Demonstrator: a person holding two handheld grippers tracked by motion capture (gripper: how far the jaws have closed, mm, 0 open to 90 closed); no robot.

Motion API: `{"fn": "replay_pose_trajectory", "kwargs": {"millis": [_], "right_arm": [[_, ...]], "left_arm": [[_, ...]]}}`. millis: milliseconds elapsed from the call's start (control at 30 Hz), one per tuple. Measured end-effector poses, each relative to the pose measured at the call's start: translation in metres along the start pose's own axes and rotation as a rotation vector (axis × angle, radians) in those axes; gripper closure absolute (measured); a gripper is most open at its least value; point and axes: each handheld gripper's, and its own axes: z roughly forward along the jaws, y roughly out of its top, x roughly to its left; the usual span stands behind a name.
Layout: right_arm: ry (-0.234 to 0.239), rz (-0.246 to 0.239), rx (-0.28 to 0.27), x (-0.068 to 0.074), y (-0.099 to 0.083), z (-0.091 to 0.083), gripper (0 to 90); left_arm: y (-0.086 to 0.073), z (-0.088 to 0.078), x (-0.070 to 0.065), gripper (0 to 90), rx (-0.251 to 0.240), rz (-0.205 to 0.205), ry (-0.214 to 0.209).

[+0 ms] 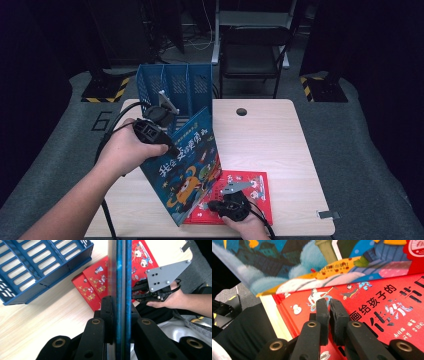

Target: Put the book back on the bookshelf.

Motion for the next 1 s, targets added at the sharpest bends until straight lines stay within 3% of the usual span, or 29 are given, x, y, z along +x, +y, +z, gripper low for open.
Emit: {"fn": "replay_pose_trajectory", "kwargs": {"millis": [200, 433, 700, 800, 900, 1000], "right_arm": [[-0.004, 0.000, 0.002, 0.000, 0.000, -0.001, 85.6], [-0.006, -0.010, 0.000, -0.002, -0.001, -0.002, 85.5], [-0.031, -0.010, -0.011, -0.002, -0.001, -0.002, 85.5], [-0.009, 0.012, 0.007, -0.001, -0.001, -0.003, 85.6], [-0.012, -0.011, -0.006, -0.003, -0.001, -0.002, 85.7], [-0.012, 0.000, 0.002, -0.002, -0.001, -0.002, 85.7]], "left_arm": [[0.001, -0.001, -0.006, 82.7, -0.012, 0.022, 0.032], [-0.003, -0.001, -0.008, 82.4, -0.027, 0.038, 0.031], [-0.017, 0.000, -0.011, 81.5, -0.100, 0.048, 0.018], [-0.023, -0.001, -0.010, 80.4, -0.121, 0.044, 0.003], [-0.026, 0.000, -0.009, 80.1, -0.138, 0.040, 0.005], [-0.029, 0.001, -0.010, 80.2, -0.151, 0.039, 0.009]]}}
